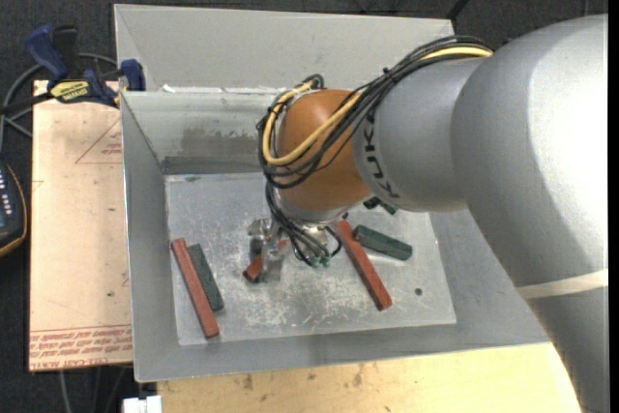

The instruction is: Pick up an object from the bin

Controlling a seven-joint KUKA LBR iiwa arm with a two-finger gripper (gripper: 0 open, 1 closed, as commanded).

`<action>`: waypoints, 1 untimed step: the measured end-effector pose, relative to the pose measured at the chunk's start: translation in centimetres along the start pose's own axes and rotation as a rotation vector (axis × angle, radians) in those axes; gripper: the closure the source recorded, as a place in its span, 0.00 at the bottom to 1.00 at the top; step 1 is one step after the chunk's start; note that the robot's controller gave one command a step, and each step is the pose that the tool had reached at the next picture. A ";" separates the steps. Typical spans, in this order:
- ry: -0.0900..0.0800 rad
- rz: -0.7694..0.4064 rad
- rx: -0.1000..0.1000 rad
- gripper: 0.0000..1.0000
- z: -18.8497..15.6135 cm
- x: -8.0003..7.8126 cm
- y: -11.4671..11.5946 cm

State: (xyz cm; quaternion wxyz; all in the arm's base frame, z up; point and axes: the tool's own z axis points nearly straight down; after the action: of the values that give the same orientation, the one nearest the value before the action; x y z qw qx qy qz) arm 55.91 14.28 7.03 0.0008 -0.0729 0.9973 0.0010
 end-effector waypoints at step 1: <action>-0.004 -0.175 0.000 1.00 -0.6 -5.0 4.8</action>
Offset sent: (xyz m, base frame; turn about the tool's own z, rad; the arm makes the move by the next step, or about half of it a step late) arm 0.0417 0.0533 0.0057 -0.1755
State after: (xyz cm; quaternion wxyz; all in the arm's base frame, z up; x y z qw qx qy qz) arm 60.17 19.79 7.65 0.0028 -0.1598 0.9871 0.0013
